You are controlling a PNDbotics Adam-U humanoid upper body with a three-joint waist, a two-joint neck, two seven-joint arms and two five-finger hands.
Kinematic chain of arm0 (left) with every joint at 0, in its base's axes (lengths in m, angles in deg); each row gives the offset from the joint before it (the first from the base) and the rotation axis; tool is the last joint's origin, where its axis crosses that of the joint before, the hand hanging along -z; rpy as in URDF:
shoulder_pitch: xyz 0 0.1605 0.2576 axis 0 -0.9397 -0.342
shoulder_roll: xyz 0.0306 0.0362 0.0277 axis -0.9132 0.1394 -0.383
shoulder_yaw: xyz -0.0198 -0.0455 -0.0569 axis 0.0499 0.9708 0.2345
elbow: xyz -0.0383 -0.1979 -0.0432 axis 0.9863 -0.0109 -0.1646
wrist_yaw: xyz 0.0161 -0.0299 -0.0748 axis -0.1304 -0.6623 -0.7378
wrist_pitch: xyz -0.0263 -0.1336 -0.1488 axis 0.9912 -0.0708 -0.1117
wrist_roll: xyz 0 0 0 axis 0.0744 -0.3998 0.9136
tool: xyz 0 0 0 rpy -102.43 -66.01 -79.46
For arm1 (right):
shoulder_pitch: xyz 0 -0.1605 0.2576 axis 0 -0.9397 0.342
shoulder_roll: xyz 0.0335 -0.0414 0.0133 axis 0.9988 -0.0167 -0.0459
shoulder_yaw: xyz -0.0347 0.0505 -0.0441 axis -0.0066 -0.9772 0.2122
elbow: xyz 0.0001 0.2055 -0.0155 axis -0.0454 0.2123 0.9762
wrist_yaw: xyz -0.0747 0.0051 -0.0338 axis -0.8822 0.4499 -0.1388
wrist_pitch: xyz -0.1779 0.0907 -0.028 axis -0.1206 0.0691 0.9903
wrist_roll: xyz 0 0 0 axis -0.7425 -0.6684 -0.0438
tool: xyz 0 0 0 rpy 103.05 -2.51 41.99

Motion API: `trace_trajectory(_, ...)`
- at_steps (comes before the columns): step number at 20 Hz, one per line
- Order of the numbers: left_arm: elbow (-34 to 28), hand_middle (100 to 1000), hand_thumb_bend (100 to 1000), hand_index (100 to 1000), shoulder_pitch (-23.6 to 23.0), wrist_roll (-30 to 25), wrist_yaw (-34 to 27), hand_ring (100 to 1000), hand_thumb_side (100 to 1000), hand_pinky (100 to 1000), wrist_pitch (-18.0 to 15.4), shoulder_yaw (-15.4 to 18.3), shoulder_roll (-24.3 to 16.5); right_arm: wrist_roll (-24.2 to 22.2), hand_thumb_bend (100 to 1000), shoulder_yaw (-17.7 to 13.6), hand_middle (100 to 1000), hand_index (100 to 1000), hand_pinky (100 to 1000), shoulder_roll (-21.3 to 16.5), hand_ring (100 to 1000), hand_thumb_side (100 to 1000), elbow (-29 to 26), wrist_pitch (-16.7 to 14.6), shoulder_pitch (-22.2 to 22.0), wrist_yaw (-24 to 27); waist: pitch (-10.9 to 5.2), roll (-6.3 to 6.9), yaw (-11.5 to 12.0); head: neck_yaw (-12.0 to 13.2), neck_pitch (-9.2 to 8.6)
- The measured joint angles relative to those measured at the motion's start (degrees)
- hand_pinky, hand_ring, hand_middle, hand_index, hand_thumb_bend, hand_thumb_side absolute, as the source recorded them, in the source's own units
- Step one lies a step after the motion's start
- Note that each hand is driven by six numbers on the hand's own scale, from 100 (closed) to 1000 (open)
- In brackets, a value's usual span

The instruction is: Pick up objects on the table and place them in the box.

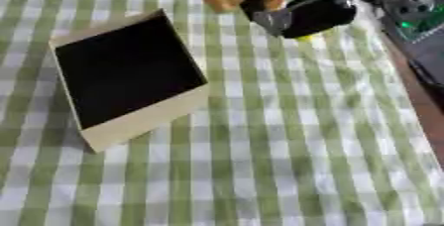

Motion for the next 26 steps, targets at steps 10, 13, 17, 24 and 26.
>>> trace_trajectory(10,0.0,780,100,855,8.0,0.1,-4.4,734,612,767,-7.0,-1.1,-1.1,-1.9,100,5.3,523,660,869,9.8,737,144,11.5,1.8,7.4,-11.3,-0.13,-1.19,7.2,-4.4,-0.04)
trace_trajectory(13,0.0,782,100,855,8.8,-0.8,-5.5,733,629,769,-7.6,-1.5,-1.1,-0.9,100,6.9,531,661,867,12.5,741,168,16.6,0.1,7.5,-16.0,0.4,-1.34,7.8,-5.1,-0.11)
trace_trajectory(17,0.0,784,100,854,8.5,-1.8,-6.0,731,648,770,-7.5,-1.5,-1.1,1.1,144,8.2,539,664,865,15.7,746,191,21.0,-2.1,6.8,-22.4,0.92,-1.35,7.5,-5.2,-0.36)
trace_trajectory(24,0.0,786,100,854,7.6,-2.6,-6.0,730,653,771,-6.7,-1.5,-1.0,3.8,195,9.1,549,665,861,17.9,751,227,22.8,-3.9,4.8,-29.3,1.08,-0.99,6.0,-4.1,-0.5)
trace_trajectory(26,0.0,786,100,854,7.5,-2.8,-6.0,730,653,771,-6.5,-1.5,-1.0,4.1,206,9.4,555,668,860,18.3,754,248,22.8,-4.2,4.2,-30.4,1.08,-0.9,5.6,-3.9,-0.5)
